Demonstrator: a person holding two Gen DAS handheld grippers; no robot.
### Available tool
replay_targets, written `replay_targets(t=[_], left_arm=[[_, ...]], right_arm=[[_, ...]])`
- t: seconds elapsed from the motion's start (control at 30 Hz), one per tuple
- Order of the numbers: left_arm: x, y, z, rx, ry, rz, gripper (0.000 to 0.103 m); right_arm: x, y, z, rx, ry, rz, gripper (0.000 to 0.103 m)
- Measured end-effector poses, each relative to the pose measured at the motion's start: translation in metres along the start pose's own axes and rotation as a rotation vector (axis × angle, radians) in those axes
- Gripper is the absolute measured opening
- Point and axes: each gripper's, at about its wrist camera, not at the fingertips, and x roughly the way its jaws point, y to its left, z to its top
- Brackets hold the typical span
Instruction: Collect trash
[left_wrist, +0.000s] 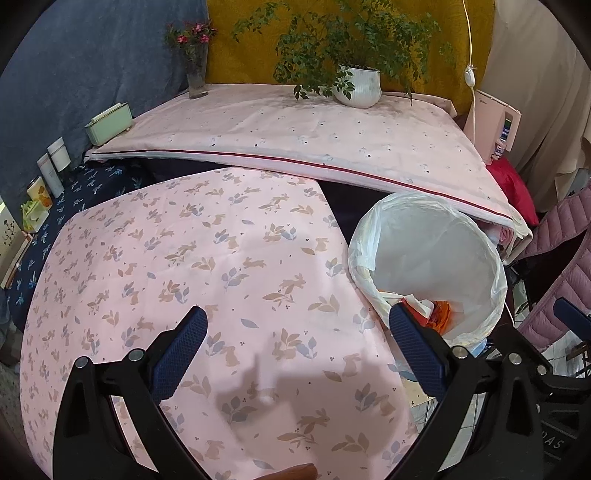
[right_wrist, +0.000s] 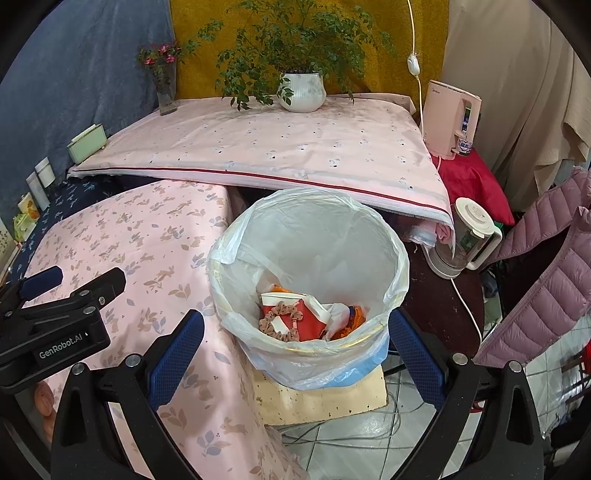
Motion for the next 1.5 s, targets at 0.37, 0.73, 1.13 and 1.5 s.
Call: replay_targets(t=[0.37, 0.73, 1.13, 1.5], left_arm=[[0.0005, -0.0010, -0.0026, -0.012, 0.003, 0.020, 0.094], [0.0010, -0.0026, -0.0046, -0.007, 0.004, 0.020, 0.094], [0.0006, -0.0045, -0.0080, 0.003, 0.010, 0.014, 0.094], [0.0021, -0.0077, -0.0095, 0.016, 0.017, 0.006, 0.094]], right_arm=[[0.0017, -0.0050, -0.0042, 0.003, 0.008, -0.004, 0.096], [0.0022, -0.0067, -0.0059, 0.006, 0.008, -0.004, 0.096], [0.0023, -0.0071, -0.0063, 0.005, 0.010, -0.003, 0.096], [0.0025, -0.0072, -0.0064, 0.006, 0.012, -0.003, 0.096]])
